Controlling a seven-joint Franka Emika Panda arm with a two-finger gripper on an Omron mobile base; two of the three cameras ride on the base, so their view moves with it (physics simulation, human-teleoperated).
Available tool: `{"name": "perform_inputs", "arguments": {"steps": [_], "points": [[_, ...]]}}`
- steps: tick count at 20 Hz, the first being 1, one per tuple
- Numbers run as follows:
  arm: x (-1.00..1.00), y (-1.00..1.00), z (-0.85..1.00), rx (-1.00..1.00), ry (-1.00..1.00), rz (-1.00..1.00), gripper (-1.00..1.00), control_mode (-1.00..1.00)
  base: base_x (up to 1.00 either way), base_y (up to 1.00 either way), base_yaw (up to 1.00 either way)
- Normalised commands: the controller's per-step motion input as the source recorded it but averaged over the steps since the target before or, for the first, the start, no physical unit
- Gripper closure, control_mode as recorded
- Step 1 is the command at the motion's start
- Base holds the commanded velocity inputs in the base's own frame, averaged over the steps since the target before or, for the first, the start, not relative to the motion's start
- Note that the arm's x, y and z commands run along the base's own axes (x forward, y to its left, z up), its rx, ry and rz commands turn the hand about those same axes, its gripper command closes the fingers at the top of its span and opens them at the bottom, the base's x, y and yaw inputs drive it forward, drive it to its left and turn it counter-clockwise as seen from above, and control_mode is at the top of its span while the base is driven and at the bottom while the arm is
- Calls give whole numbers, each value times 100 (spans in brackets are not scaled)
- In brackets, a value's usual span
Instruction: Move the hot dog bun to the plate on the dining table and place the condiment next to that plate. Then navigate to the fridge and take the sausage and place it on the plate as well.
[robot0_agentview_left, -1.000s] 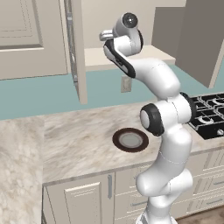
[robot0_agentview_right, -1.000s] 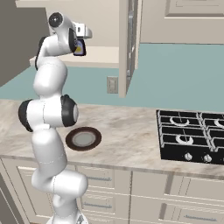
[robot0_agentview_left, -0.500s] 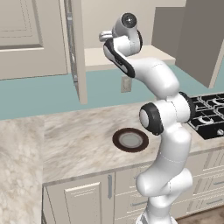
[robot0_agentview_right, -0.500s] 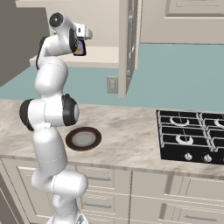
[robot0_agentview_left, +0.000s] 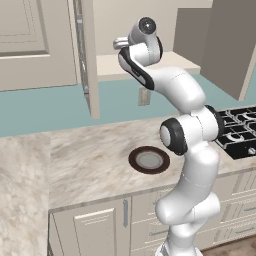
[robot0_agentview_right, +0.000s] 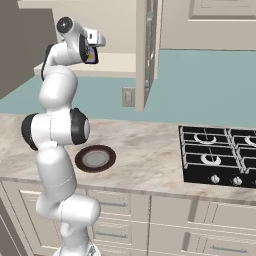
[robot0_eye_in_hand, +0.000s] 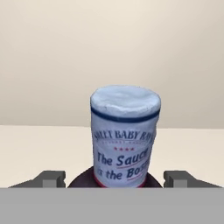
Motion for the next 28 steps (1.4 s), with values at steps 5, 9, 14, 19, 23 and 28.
{"name": "perform_inputs", "arguments": {"steps": [5, 9, 14, 19, 23, 28], "points": [[3, 1, -3, 0, 1, -2, 100, -100, 0, 0, 0], [-25, -12, -1, 0, 2, 0, 100, -100, 0, 0, 0], [-97, -30, 2, 1, -5, 0, 100, -100, 0, 0, 0], [-100, -23, 0, 1, -13, 4, 100, -100, 0, 0, 0], [-100, -21, 0, 3, -18, 4, 100, -100, 0, 0, 0], [-100, -7, 15, 0, -6, 2, 100, -100, 0, 0, 0]]}}
